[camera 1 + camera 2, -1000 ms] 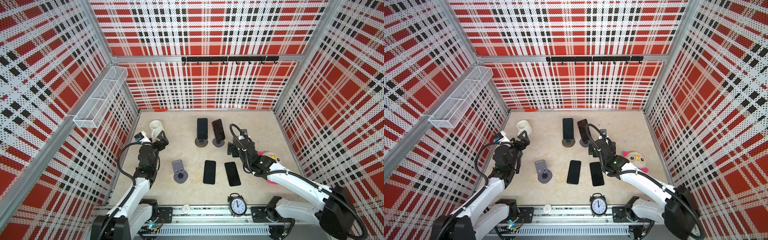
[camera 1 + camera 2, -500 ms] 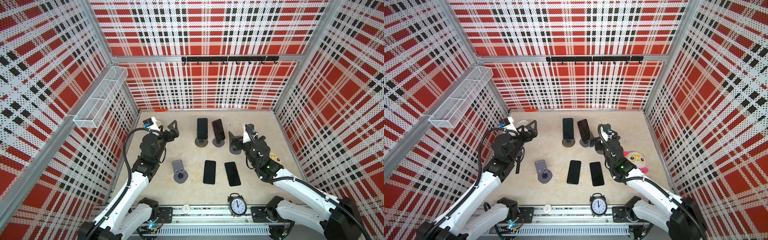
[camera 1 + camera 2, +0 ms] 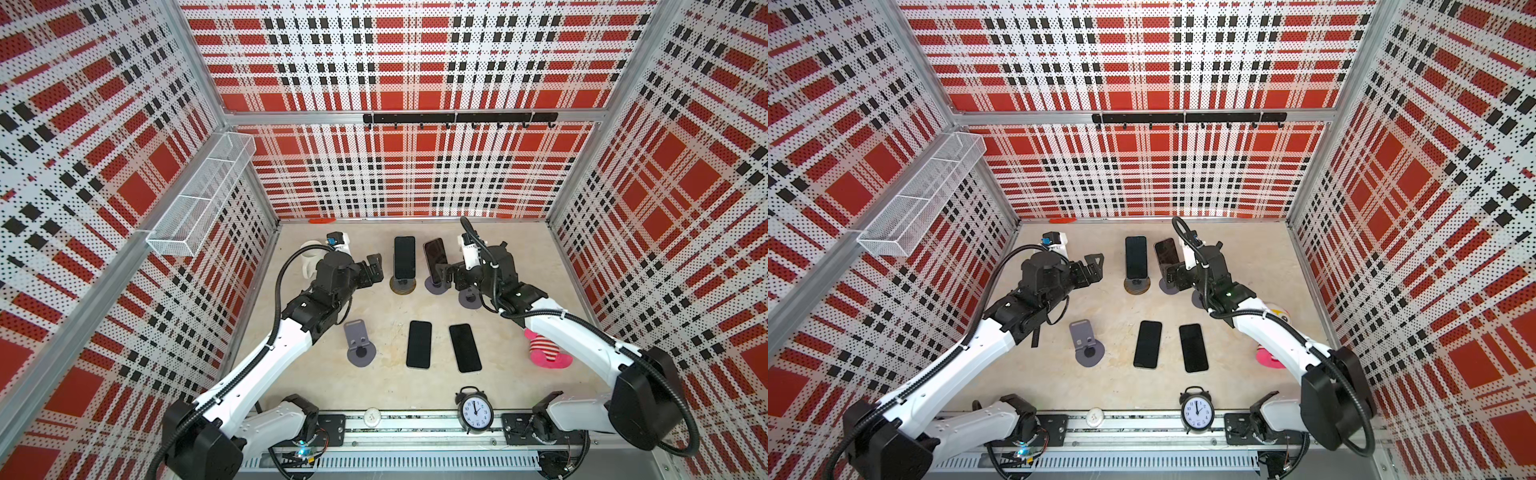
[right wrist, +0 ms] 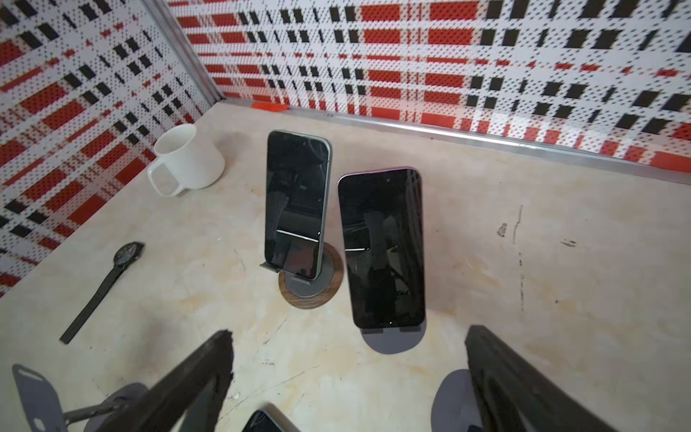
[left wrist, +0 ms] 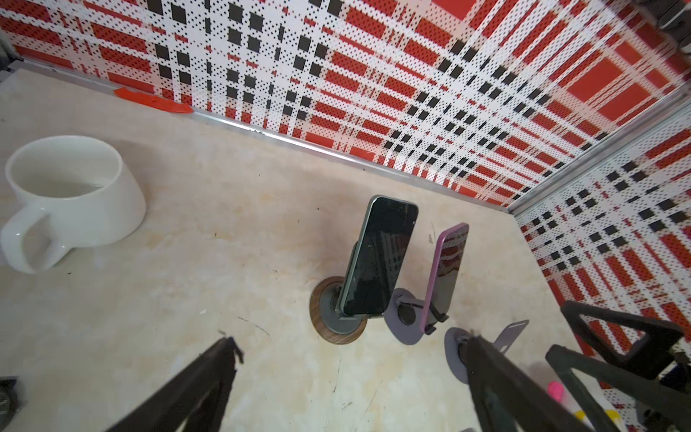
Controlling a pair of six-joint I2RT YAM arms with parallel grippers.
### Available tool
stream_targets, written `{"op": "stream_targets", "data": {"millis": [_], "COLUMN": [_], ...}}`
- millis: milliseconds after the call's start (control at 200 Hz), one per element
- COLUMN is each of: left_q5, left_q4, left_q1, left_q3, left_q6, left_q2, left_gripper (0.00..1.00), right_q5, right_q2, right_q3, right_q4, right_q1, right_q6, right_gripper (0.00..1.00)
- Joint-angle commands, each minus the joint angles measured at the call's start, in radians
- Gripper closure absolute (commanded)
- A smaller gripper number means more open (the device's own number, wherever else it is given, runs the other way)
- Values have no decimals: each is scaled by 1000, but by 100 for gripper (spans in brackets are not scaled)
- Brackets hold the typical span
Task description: Remove the phone from the phone stand
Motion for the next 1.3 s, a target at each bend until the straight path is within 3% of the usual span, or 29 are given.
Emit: {"op": "stream_targets", "data": {"millis": [0,180,361,631,792,987,1102,1298], "left_q5": [-14,-20,-115,-15,55,156,226,208], "left_q4": [8,125,271,318,348,427,526,535], "left_q1": [-12,-39,-150,-32,35,47,46,45], "left_q3": [8,-101,-304,-377,-383,-410,-457,-477], "left_q6": [46,11,6,34,16,-38,-77,-80], "left_q2": [20,-13,-195,-363,-352,-282,-270,-280], "left_gripper": [2,2,2,2,2,2,2,2], "right_q5": [-111,-101,-110,-64,-92,-217,-190,-136], "right_q2": [42,105,182,264,314,396,437,478], "right_q3": [67,100,165,249,321,403,430,462], "right_q4": [-64,-25,-78,-81,-124,-159,-166,-182], "right_q1": [-45,-70,-70,-71,-72,-91,-91,-91], "right_q6": [-16,-13,-37,-103,-139,-124,-119,-133], "right_gripper": [0,0,1,0,0,3,2,0]}}
